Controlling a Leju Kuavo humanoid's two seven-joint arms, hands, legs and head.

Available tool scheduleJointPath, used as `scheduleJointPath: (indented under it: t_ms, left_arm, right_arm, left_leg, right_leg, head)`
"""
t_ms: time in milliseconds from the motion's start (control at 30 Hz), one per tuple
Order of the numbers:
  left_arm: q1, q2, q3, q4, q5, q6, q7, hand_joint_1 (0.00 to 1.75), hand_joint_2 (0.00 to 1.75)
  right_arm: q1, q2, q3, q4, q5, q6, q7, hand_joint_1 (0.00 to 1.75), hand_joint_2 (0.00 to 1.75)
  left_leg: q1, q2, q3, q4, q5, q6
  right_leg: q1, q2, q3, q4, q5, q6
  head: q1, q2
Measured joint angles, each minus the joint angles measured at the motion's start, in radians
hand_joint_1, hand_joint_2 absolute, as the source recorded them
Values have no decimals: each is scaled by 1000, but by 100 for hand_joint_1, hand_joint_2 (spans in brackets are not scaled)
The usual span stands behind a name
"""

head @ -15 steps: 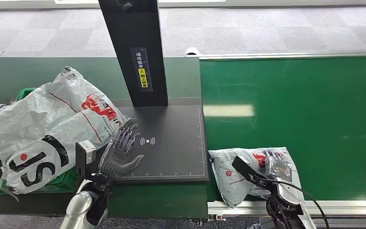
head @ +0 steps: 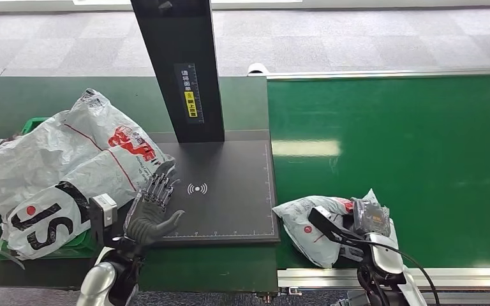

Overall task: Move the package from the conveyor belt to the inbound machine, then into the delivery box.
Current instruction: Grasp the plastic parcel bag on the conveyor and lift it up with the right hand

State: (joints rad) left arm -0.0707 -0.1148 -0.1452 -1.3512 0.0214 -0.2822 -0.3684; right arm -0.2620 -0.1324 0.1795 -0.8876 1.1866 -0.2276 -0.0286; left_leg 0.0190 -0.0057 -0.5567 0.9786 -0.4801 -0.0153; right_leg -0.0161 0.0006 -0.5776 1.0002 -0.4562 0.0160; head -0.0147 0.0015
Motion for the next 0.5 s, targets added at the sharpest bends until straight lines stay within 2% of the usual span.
scheduleJointPath:
  t_ms: [267, 500]
  left_arm:
    - [2, 4, 5, -11, 8, -2, -8, 0, 175]
    - [-5, 5, 4, -11, 10, 24, -43, 0, 175]
  right_arm:
    - [13, 20, -34, -84, -90, -111, -108, 175, 175]
    - [64, 63, -116, -231, -403, -305, -331, 175, 175]
  left_leg:
    - [0, 0, -2, 0, 0, 0]
    - [0, 0, -4, 0, 0, 0]
  right_leg:
    - [0, 0, -3, 0, 0, 0]
    - [0, 0, -5, 0, 0, 0]
  head:
    - [0, 0]
    - [0, 0]
